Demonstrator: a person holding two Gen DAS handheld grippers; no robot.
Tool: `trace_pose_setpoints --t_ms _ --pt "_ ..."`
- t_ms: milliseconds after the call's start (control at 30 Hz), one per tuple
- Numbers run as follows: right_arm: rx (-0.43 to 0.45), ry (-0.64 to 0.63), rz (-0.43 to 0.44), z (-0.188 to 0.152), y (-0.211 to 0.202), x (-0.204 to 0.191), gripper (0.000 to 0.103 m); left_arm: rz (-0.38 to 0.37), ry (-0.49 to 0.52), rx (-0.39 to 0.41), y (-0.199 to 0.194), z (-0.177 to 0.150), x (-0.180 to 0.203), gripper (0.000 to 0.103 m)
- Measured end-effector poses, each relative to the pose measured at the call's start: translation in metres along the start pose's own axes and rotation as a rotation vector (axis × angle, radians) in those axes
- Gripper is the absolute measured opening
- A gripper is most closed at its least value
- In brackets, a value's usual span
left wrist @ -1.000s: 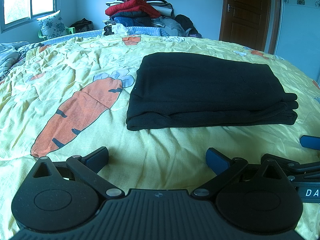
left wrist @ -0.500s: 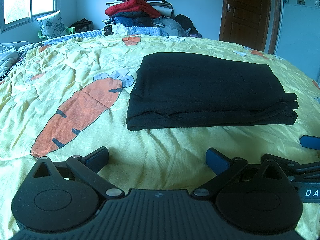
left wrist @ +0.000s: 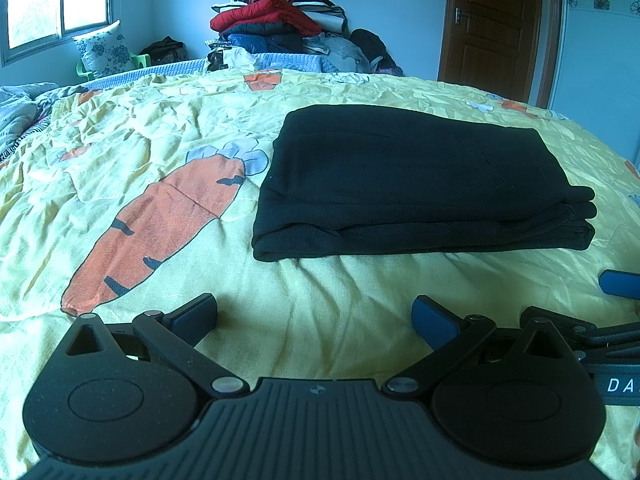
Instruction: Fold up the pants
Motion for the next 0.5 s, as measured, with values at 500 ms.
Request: trace_pose_setpoints --t_ms 500 --pt "0.020 0.041 -0.008 0.004 -0.007 0.004 0.103 0.075 0.035 -0.041 -0.021 0.010 0.018 0.102"
Point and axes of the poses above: each gripper's, at about its wrist camera, not at the fingertips, and y roughly the way its jaws point, x to its right, z to its top, the point moved 5 cm from there along y, roughly the way its jaws point, and after that the axes turned 2 degrees about z, right-handed, at the moved point
